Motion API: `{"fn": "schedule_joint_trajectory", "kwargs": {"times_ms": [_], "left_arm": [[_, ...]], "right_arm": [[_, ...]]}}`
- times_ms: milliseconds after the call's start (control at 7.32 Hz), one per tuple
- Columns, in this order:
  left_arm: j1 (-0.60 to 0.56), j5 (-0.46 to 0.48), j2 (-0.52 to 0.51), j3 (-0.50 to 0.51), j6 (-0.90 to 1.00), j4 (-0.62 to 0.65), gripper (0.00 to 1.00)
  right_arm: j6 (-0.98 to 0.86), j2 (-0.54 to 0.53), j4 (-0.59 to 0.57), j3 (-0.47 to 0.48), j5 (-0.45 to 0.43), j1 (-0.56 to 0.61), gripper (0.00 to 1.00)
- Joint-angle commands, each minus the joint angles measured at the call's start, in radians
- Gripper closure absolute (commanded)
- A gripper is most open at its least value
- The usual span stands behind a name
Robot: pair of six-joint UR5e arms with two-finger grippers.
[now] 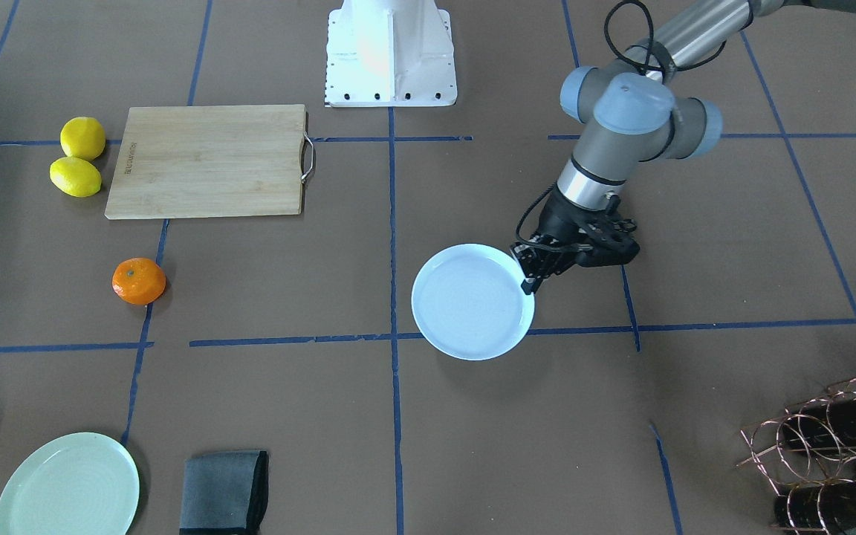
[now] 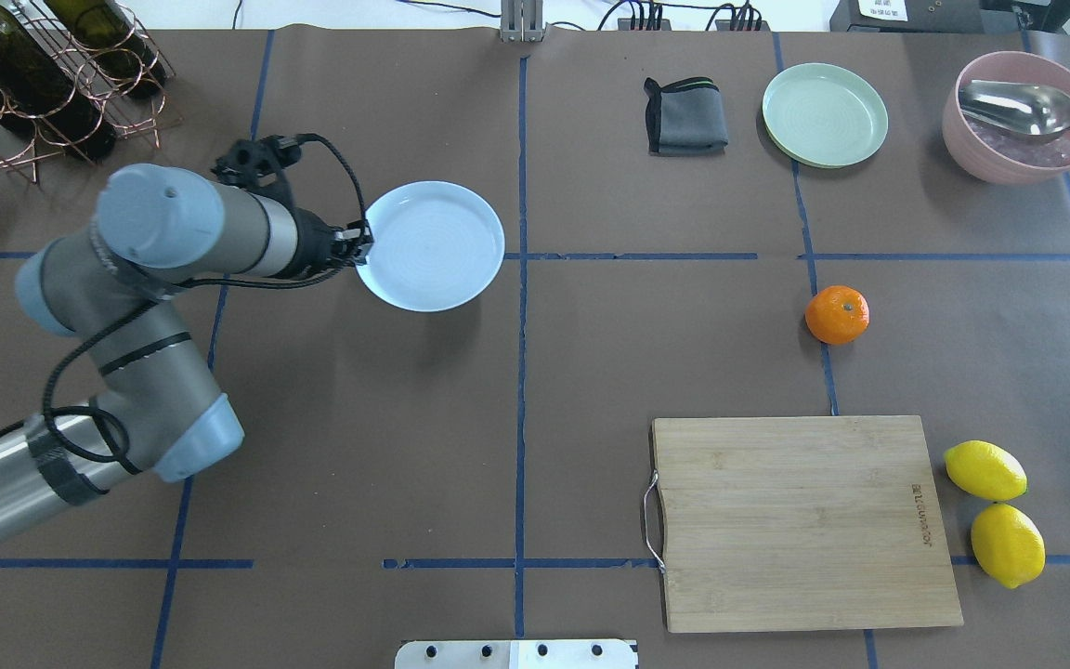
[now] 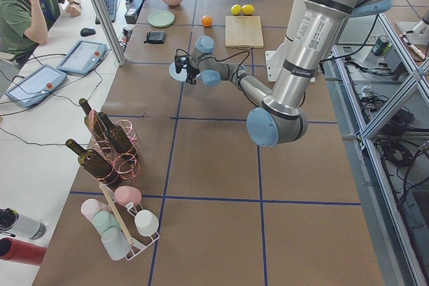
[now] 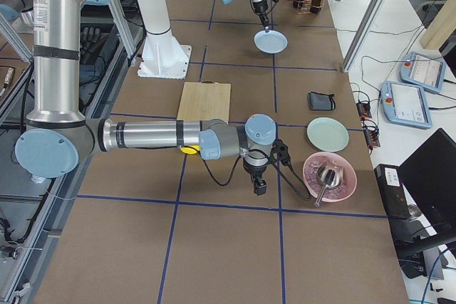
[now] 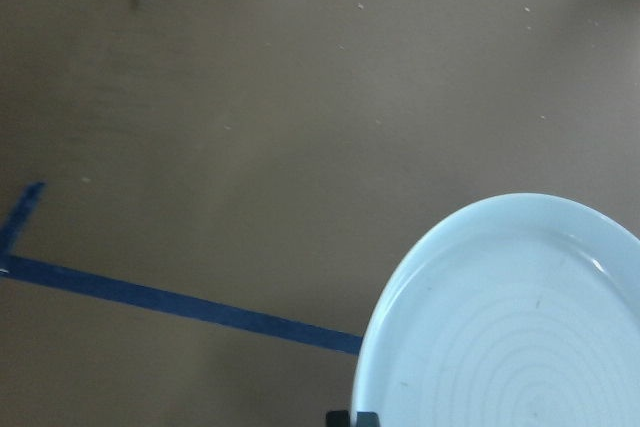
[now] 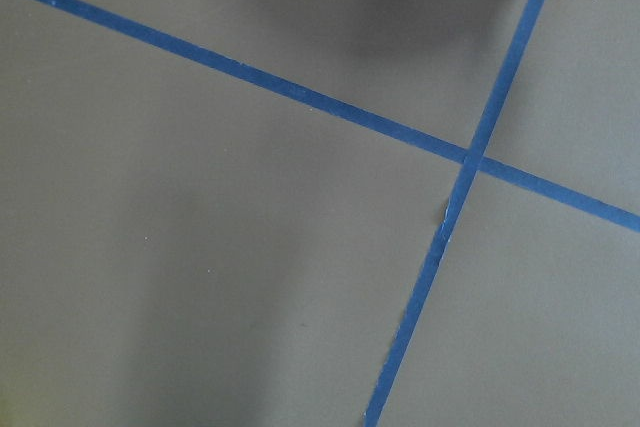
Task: Pick orange to plate
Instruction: 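Slide the white plate with the left gripper toward the table center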
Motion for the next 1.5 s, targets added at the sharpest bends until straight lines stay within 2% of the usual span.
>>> {"fn": "schedule_joint_trajectory", "kwargs": {"times_ms": [0, 410, 547, 683, 957, 1094, 1230, 1367], "left_arm": [[0.092, 0.09, -0.104, 0.066, -0.056, 0.024, 1.0], [0.136, 0.114, -0.106, 0.082, -0.054, 0.021, 1.0], [0.144, 0.114, -0.105, 0.082, -0.053, 0.021, 0.96], [0.152, 0.114, -0.105, 0.082, -0.051, 0.021, 0.88], [0.166, 0.114, -0.105, 0.082, -0.051, 0.021, 0.61], [0.167, 0.114, -0.105, 0.082, -0.05, 0.024, 0.38], [0.166, 0.114, -0.1, 0.075, -0.045, 0.026, 0.0], [0.151, 0.101, -0.094, 0.057, -0.028, 0.035, 0.0]], "right_arm": [[0.0, 0.0, -0.001, -0.001, 0.0, 0.0, 0.0], [0.0, 0.0, -0.001, -0.002, 0.0, 0.0, 0.0], [0.0, 0.0, -0.001, -0.002, 0.0, 0.0, 0.0], [0.0, 0.0, -0.001, -0.001, 0.0, 0.0, 0.0], [0.0, 0.0, -0.001, -0.002, 0.0, 0.0, 0.0], [0.0, 0.0, -0.001, -0.002, 0.0, 0.0, 0.0], [0.0, 0.0, -0.001, -0.001, 0.0, 0.0, 0.0], [0.0, 0.0, 0.002, 0.007, -0.005, 0.0, 0.0]]}}
